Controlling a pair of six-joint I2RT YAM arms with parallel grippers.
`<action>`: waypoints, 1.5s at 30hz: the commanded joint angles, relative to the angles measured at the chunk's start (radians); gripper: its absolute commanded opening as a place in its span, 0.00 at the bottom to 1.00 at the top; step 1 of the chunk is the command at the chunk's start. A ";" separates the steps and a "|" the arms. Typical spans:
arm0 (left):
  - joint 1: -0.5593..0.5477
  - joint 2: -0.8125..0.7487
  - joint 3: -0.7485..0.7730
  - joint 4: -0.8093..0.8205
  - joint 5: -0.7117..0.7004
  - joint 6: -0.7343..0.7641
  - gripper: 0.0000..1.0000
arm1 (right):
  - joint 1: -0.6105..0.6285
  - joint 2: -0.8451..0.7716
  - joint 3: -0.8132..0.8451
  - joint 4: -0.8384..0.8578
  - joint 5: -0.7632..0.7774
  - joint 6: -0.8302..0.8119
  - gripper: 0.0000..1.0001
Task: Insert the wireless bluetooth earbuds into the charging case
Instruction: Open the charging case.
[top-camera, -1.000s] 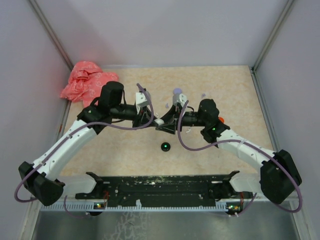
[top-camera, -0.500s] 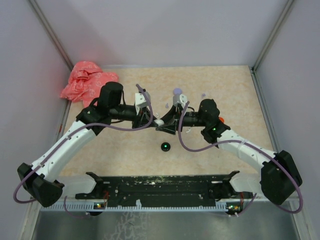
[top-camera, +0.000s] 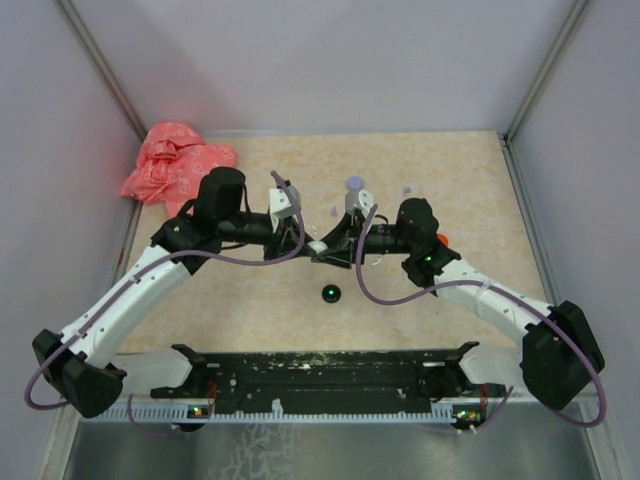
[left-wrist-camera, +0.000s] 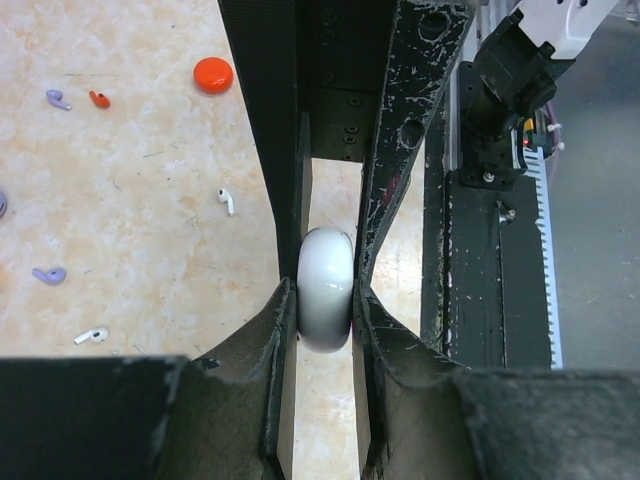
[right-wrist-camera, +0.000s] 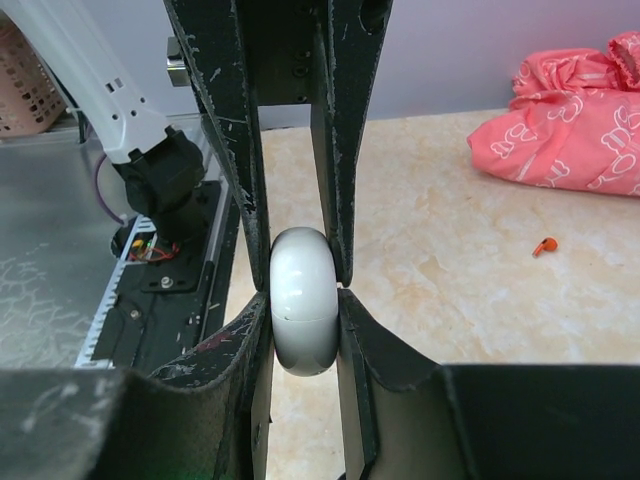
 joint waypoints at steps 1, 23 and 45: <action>0.007 -0.053 -0.019 0.080 -0.084 -0.054 0.33 | -0.007 -0.040 -0.011 -0.005 -0.035 -0.019 0.00; 0.009 -0.082 -0.072 0.163 -0.119 -0.110 0.86 | -0.007 -0.053 -0.014 0.031 -0.024 0.002 0.00; 0.008 -0.052 -0.087 0.215 -0.261 -0.194 0.91 | -0.006 -0.066 -0.035 0.038 -0.046 0.014 0.00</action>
